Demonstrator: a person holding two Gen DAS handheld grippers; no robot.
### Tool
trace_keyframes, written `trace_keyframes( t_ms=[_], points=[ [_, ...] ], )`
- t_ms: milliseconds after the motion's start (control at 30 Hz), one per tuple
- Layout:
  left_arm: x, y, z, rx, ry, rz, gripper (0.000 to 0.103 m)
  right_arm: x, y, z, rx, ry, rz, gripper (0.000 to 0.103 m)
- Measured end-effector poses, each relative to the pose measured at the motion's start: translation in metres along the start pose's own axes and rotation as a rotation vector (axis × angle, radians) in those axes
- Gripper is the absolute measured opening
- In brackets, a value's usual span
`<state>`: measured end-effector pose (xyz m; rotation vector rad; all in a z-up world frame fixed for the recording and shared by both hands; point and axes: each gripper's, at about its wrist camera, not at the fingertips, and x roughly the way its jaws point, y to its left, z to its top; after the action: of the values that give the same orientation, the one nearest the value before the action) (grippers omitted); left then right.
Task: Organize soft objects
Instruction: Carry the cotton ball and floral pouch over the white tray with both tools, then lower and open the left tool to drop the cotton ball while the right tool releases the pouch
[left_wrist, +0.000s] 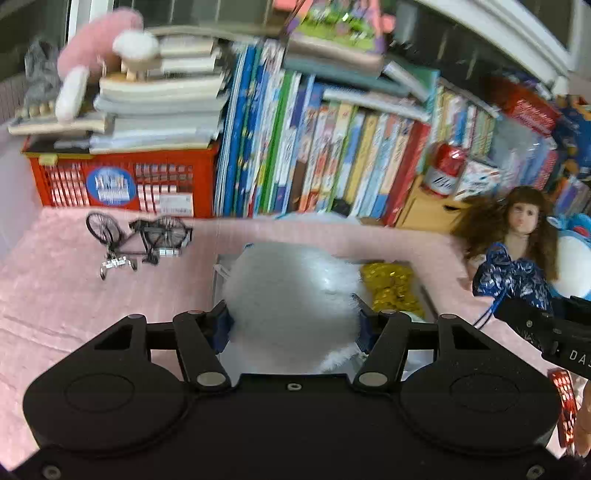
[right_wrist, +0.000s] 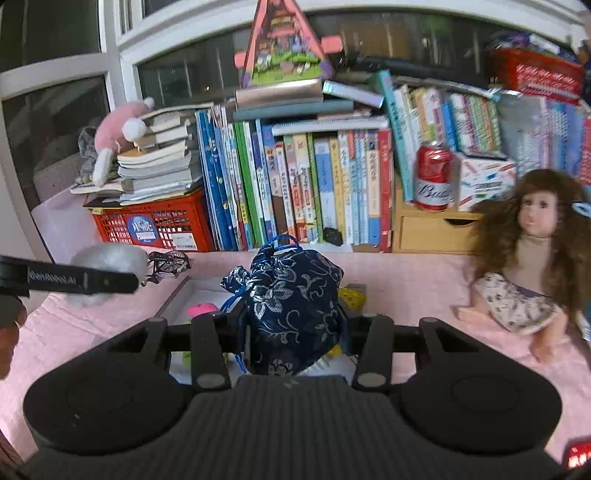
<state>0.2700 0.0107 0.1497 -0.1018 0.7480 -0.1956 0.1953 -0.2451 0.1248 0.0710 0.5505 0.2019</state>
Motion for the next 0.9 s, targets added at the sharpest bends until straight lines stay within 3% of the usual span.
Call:
trace_keyframes(
  t_ms=[167,400,633,900],
  points=[
    [0.042,0.014,0.007,-0.068,0.091,0.016,0.059,0.049,-0.003,0.012,0.034,0.080,0.058,0.050],
    [0.092,0.041,0.006,-0.157,0.188,0.011,0.059,0.117,0.006,0.010,0.002,0.172,0.062,0.050],
    [0.124,0.053,-0.002,-0.181,0.242,-0.002,0.060,0.163,0.012,0.002,-0.014,0.233,0.067,0.050],
    [0.140,0.054,-0.006,-0.181,0.267,-0.028,0.060,0.187,0.013,-0.009,-0.029,0.287,0.052,0.050]
  ],
)
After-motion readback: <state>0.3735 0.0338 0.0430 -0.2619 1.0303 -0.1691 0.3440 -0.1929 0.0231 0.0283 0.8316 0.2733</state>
